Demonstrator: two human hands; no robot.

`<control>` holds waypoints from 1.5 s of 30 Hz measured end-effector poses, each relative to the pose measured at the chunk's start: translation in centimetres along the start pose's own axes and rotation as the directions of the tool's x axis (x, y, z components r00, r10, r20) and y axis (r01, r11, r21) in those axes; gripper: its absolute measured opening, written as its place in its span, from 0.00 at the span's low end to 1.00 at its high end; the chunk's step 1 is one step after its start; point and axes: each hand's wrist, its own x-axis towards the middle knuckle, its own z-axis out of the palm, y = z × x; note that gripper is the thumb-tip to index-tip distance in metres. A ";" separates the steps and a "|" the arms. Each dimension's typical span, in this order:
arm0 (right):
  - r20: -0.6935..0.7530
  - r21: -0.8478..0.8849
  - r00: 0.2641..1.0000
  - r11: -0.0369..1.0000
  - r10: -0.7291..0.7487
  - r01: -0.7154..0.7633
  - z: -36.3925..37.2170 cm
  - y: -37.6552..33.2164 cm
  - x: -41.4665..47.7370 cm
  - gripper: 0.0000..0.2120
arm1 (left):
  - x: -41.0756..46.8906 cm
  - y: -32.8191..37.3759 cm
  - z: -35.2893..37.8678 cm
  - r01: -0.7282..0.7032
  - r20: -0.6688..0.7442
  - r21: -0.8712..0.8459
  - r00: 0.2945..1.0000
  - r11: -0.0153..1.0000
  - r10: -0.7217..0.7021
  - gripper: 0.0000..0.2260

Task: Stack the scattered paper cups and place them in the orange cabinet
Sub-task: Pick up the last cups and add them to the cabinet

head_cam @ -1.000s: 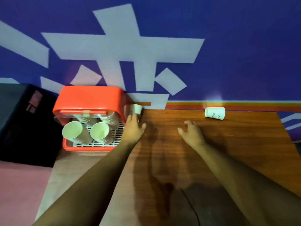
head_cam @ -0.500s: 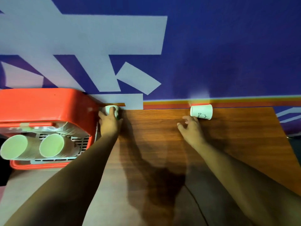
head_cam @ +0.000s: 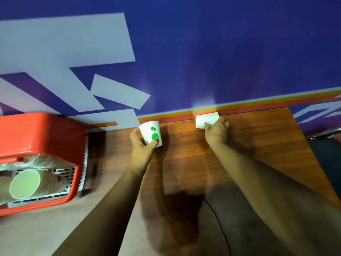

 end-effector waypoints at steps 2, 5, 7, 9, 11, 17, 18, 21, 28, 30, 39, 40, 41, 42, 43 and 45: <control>0.001 0.001 1.000 1.000 -0.005 0.005 0.2 0.2 0.6 0.19 | 0.1 -0.2 0.5 0.005 0.067 -0.051 0.998 0.999 -0.001 0.33; 0.058 0.034 0.994 0.996 -0.089 0.087 -0.1 0.4 -0.2 0.12 | -0.2 0.0 -0.2 0.034 0.112 -0.115 0.993 0.993 -0.021 0.40; 0.075 0.070 0.979 0.980 -0.192 0.187 -0.6 -0.1 -2.1 0.08 | -1.0 0.5 -1.3 0.043 0.127 -0.142 0.992 0.989 -0.024 0.42; 0.093 0.103 0.950 0.952 -0.299 0.289 -1.5 -0.9 -4.5 0.06 | -2.1 1.4 -2.7 0.036 0.130 -0.176 0.991 0.984 -0.013 0.46; 0.152 0.210 0.919 0.920 -0.364 0.330 -2.2 -2.1 -7.0 0.05 | -3.5 2.7 -4.2 -0.003 0.130 -0.212 0.991 0.977 0.031 0.45; 0.420 0.496 0.801 0.847 -0.427 0.191 -4.7 -8.1 -14.8 0.03 | -8.4 6.1 -9.9 -0.108 0.082 -0.294 0.987 0.950 0.137 0.43; 0.445 0.515 0.771 0.834 -0.456 0.197 -5.0 -9.2 -16.4 0.03 | -9.3 6.4 -11.3 -0.111 0.055 -0.309 0.989 0.945 0.134 0.42; 0.496 0.542 0.695 0.811 -0.521 0.220 -5.1 -12.2 -21.1 0.07 | -11.9 7.1 -15.4 -0.097 -0.008 -0.379 0.995 0.920 0.102 0.37; 0.535 0.540 0.594 0.784 -0.601 0.307 -1.8 -17.9 -31.5 0.10 | -16.0 7.3 -25.7 -0.145 -0.117 -0.346 0.987 0.927 0.111 0.26; 0.539 0.544 0.580 0.778 -0.611 0.314 -0.1 -19.1 -34.2 0.10 | -16.4 7.1 -28.9 -0.171 -0.133 -0.348 0.982 0.922 0.132 0.21; 0.333 0.449 0.730 0.781 -0.597 0.434 9.4 -23.2 -41.3 0.23 | -14.4 5.0 -44.5 -0.221 -0.203 -0.185 0.962 0.958 0.182 0.36; 0.293 0.423 0.738 0.775 -0.608 0.470 10.4 -23.5 -42.0 0.25 | -13.9 5.0 -45.7 -0.225 -0.179 -0.157 0.964 0.962 0.197 0.38; 0.256 0.393 0.739 0.765 -0.623 0.510 11.3 -23.6 -42.5 0.27 | -13.4 5.0 -46.6 -0.239 -0.150 -0.132 0.964 0.962 0.219 0.38; 0.224 0.359 0.733 0.753 -0.643 0.551 12.0 -23.6 -42.9 0.28 | -13.1 5.1 -47.2 -0.248 -0.124 -0.108 0.964 0.963 0.235 0.39; 0.206 0.326 0.731 0.750 -0.651 0.576 12.9 -23.5 -43.3 0.28 | -12.7 5.1 -47.7 -0.256 -0.103 -0.093 0.964 0.962 0.247 0.39; 0.170 0.262 0.733 0.748 -0.658 0.610 14.4 -22.9 -43.9 0.29 | -12.2 5.2 -48.2 -0.270 -0.086 -0.074 0.961 0.960 0.263 0.41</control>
